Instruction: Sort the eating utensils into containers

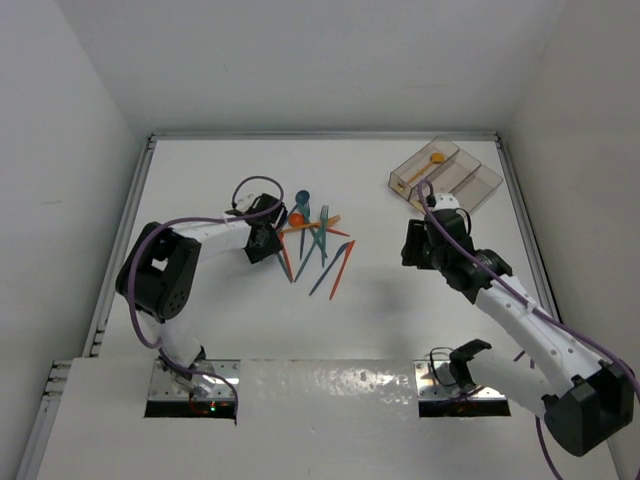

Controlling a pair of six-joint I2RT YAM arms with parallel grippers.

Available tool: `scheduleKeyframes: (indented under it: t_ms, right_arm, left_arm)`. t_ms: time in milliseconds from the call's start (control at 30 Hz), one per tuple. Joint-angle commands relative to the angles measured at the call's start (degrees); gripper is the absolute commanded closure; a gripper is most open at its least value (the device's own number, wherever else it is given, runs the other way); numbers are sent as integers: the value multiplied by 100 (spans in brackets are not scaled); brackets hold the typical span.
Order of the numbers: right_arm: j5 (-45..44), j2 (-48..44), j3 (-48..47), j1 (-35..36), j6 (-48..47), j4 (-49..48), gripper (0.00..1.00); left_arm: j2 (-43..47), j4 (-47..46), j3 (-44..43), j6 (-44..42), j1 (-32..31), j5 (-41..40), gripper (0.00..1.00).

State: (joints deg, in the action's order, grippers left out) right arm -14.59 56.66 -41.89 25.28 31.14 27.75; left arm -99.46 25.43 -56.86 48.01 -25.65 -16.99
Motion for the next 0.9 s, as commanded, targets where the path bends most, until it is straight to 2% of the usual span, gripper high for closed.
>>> scheduleKeyframes:
  t_ms: [0,433,867]
  right_arm:
    - [211,-226,75,12,33,55,48]
    - [457,-709,295,12,42,249,49]
    - [554,-981,348,12,42,433,49]
  left_arm:
    - [-38,-29,-238,182,-98,-102,60]
    - [190,85,-343,499,-230,-375,60]
    - [-636,304,-721,674,-292,-349,62]
